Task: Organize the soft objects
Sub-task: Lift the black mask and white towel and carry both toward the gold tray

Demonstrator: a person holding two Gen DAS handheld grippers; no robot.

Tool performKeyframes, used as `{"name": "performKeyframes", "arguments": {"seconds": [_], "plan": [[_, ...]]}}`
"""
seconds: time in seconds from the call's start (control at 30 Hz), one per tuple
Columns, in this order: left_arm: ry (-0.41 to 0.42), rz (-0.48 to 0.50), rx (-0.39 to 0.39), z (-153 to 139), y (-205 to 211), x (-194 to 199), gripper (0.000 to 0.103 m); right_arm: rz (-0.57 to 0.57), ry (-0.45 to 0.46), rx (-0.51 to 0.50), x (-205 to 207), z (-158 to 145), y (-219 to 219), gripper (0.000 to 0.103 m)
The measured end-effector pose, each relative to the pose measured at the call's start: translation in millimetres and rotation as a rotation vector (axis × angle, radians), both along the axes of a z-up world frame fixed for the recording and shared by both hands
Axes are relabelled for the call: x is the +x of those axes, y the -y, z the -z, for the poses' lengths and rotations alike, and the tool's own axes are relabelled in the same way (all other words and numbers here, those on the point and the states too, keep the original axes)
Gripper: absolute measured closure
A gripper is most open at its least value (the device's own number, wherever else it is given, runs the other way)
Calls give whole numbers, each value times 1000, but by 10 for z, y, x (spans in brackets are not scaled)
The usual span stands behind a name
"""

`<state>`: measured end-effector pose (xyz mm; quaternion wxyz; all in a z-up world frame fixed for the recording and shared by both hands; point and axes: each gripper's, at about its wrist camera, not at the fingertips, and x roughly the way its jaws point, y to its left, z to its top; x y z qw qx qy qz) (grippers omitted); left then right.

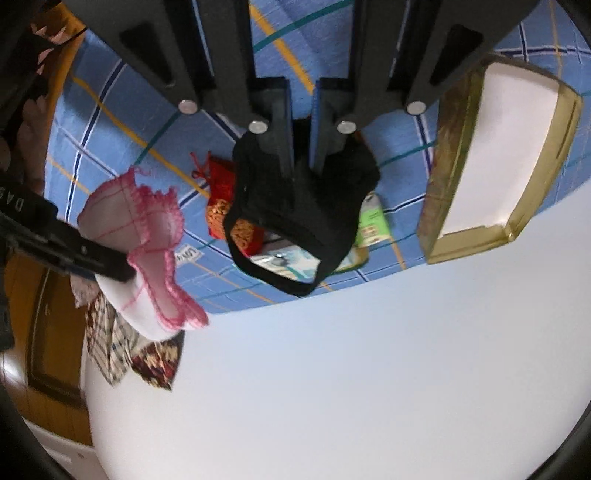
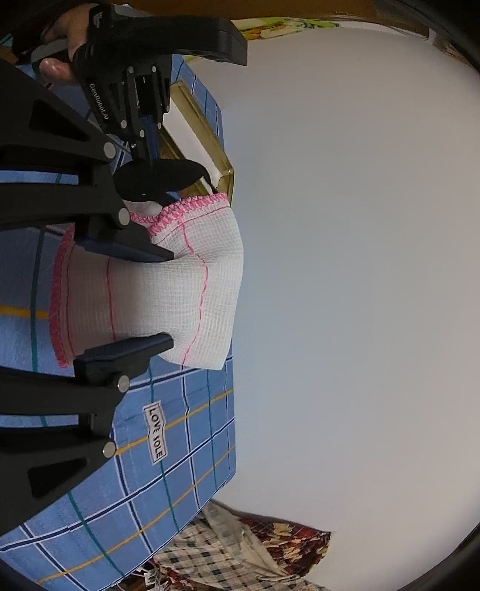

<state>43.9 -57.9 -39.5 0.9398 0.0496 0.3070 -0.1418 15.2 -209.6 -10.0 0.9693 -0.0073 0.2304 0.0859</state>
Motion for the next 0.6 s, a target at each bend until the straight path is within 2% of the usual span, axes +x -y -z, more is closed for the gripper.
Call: {"name": "performKeyframes", "arguments": {"seconds": [0.17,0.4,0.6], "plan": [[23,-29,-29,-52,-213,-43,99,-37,-2,5,42,-47,-90,61],[93,-84,-47,-285,-558,-136,99,-114,-52,146,257,-75,43,61],[113,-146,-33,-392,-872,-100,99,-166,-65,126,437,-111,-160,61]]}}
